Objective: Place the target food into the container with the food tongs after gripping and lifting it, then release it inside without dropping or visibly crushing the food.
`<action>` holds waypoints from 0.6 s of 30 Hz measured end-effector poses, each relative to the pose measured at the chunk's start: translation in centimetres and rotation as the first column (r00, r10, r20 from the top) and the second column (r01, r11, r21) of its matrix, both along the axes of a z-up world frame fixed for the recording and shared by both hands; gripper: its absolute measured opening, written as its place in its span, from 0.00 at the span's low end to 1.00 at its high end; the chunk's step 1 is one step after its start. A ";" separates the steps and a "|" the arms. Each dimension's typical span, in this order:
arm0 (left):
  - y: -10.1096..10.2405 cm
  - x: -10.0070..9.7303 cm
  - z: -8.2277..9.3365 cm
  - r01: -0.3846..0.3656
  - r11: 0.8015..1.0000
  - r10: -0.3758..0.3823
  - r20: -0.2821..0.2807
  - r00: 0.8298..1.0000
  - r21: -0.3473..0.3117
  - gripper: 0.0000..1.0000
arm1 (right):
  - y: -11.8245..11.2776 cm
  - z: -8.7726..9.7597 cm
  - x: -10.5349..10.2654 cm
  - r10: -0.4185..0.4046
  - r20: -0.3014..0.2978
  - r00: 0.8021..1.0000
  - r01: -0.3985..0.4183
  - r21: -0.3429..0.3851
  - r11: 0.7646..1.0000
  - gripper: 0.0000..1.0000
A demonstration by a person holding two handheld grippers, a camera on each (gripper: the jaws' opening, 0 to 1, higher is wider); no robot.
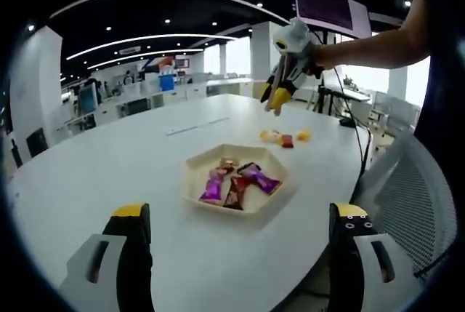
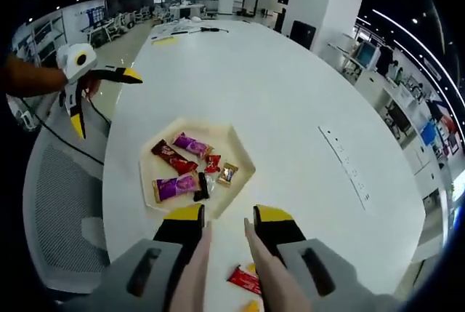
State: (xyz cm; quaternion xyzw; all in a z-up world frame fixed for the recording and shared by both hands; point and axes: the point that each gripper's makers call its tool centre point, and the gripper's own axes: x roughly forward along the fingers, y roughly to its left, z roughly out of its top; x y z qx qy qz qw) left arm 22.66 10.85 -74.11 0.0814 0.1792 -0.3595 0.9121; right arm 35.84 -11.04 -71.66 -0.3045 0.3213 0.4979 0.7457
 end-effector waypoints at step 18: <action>0.1 0.1 -0.3 -0.003 1.000 0.003 -0.010 1.000 0.006 0.99 | -10.4 -1.0 0.0 -0.156 -0.010 0.988 0.156 -0.043 0.987 0.26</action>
